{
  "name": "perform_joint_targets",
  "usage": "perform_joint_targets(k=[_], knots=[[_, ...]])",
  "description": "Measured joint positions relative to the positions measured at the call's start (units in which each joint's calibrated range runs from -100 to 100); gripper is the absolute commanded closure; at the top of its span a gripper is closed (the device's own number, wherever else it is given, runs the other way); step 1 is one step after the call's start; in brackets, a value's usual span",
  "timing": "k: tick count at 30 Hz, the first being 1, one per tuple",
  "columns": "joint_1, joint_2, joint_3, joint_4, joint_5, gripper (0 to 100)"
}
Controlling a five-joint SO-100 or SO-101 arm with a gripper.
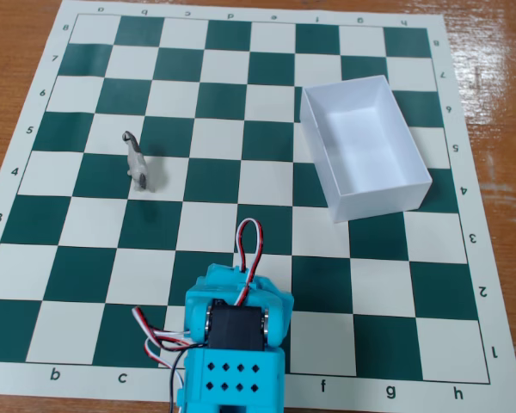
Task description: Grab the toy horse and put it in the box.
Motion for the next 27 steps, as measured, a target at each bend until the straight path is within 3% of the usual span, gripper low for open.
perform_joint_targets(k=[21, 27], knots=[[0.0, 0.0, 0.0, 0.0, 0.0, 73], [0.0, 2.98, 0.0, -8.67, 0.0, 72]])
